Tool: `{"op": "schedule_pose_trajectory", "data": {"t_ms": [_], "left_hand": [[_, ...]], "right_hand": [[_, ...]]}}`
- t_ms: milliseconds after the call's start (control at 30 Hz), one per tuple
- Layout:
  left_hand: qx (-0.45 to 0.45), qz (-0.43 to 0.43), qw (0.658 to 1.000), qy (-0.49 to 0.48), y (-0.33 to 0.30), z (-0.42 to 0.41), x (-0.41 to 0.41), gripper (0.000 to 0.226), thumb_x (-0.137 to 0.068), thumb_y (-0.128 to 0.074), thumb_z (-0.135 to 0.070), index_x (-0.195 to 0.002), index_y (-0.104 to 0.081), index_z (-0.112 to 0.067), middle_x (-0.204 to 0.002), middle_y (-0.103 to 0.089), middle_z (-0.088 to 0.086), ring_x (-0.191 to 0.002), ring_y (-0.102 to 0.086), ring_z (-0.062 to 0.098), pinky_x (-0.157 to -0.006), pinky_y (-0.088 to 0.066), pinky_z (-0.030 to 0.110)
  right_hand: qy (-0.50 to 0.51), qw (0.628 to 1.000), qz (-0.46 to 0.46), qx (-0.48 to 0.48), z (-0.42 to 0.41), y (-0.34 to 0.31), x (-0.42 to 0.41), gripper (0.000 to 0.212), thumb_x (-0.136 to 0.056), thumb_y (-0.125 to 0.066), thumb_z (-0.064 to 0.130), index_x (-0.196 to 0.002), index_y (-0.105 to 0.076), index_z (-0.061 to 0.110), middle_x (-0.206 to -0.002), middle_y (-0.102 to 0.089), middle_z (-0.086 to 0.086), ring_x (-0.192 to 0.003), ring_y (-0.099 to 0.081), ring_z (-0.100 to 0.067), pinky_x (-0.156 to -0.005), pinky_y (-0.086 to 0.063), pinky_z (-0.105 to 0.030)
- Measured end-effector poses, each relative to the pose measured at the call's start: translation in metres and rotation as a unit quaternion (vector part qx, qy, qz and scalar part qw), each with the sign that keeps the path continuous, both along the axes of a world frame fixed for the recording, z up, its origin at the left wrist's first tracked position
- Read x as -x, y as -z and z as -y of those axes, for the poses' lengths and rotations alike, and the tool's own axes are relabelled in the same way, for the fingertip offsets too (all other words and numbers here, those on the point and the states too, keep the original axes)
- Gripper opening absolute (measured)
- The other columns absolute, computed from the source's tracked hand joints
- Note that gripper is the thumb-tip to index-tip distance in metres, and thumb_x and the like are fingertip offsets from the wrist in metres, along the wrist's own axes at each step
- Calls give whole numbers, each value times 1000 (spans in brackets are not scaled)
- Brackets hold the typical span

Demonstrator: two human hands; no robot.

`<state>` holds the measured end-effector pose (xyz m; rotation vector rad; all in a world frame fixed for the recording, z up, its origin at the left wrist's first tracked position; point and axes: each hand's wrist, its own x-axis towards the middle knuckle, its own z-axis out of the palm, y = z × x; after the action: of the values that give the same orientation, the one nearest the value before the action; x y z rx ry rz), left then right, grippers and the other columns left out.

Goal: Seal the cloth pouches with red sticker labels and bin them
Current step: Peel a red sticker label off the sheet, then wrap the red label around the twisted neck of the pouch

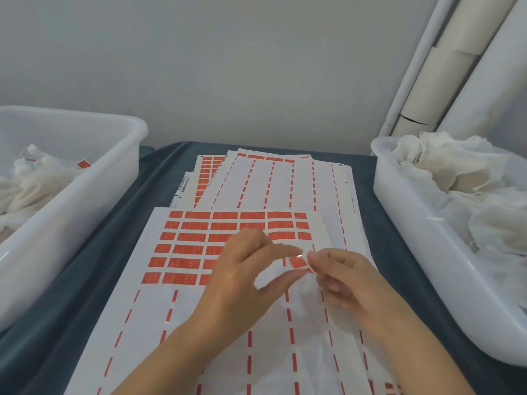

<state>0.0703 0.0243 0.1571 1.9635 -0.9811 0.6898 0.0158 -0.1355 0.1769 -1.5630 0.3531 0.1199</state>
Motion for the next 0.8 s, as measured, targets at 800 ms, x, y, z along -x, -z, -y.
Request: {"op": "schedule_pose_trajectory", "data": {"t_ms": [800], "left_hand": [[-80,52,994,55,-2,-4,9,28,-83,-58,-42,-105,-52,-26,-90,-44,-14,-82,-43,3,-75,-37,15]], "right_hand": [[52,986,155,-33,0,-2,0,60,-57,-68,54,-112,-55,33,-88,-72,10,-78,-69,-8,-62,-54,-17]]}}
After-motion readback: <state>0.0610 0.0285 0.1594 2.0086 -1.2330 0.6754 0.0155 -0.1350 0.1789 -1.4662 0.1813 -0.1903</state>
